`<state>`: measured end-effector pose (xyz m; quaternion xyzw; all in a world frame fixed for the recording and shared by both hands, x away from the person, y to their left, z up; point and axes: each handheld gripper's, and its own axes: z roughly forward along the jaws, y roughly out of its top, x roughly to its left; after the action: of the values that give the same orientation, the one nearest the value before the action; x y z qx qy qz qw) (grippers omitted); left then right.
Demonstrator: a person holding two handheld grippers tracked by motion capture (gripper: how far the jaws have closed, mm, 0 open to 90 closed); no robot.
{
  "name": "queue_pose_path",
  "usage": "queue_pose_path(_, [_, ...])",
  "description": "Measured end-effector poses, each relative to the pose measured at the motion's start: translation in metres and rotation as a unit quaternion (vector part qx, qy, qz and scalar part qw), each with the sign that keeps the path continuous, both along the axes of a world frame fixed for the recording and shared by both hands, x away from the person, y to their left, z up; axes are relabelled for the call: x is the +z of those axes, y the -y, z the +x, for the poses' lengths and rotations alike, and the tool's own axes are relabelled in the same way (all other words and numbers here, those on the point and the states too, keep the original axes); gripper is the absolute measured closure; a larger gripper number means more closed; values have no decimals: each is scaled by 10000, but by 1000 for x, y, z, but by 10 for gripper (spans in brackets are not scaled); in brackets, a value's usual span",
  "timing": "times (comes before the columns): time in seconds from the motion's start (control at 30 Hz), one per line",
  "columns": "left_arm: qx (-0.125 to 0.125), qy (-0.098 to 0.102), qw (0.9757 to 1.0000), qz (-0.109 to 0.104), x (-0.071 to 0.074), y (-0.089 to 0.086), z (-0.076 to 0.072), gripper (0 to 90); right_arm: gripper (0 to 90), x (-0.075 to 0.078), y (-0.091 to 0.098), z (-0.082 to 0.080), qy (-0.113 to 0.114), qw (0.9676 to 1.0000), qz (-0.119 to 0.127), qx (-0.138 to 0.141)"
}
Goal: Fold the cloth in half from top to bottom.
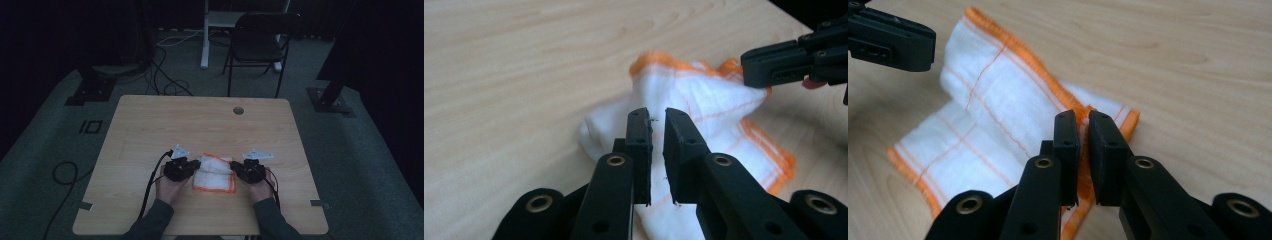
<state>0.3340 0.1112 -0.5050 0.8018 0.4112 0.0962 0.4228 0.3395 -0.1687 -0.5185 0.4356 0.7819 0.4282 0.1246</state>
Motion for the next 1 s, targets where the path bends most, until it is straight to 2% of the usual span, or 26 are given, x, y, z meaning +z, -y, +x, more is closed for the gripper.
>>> queue_pose_path(0.1, [26, -8, 10000, -22, -1, -2, 0, 800, 832, -3, 0, -4, 21, 10000, -30, 40])
queue_pose_path(0.17, [53, 38, 10000, -71, 2, -1, 2, 755, 832, -3, -1, -5, 40, 10000, -38, 47])
queue_pose_path(0.3, [66, 142, 9998, -145, 12, 5, 11, 652, 832, -1, -2, -7, 97, 9999, -60, 91])
queue_pose_path(0.4, [58, 225, 9995, -235, 18, 11, 18, 622, 832, -1, -2, -8, 102, 9999, -37, 105])
queue_pose_path(0.53, [34, 103, 9997, -210, 17, 19, 28, 591, 832, 0, -2, -9, 111, 9999, -30, 127])
queue_pose_path(0.6, [34, -20, 9998, -196, 14, 22, 31, 581, 832, 1, -2, -10, 121, 9998, -16, 143])
queue_pose_path(0.63, [24, -45, 9998, -197, 12, 23, 32, 602, 832, 1, -2, -10, 133, 9998, -12, 155])
queue_pose_path(0.77, [-59, -71, 9998, -147, 10, 24, 27, 793, 823, 3, -1, -11, 156, 9997, 24, 168])
queue_pose_path(0.8, [-59, -71, 9998, -147, 10, 24, 27, 793, 823, 4, 0, -11, 168, 9997, 40, 181])
queue_pose_path(0.83, [-132, -50, 9998, -141, 9, 20, 18, 793, 804, 4, 0, -11, 168, 9997, 40, 181])
queue_pose_path(0.87, [-148, -41, 9998, -160, 9, 19, 16, 824, 742, 10, 2, -11, 284, 9995, 38, 143])
queue_pose_path(0.9, [-189, -48, 9996, -181, 8, 17, 13, 824, 723, 12, 2, -11, 341, 9993, 37, 129])
queue_pose_path(1.0, [-234, -16, 9995, -205, 7, 13, 4, 821, 707, 17, 3, -10, 435, 9990, 99, 70])
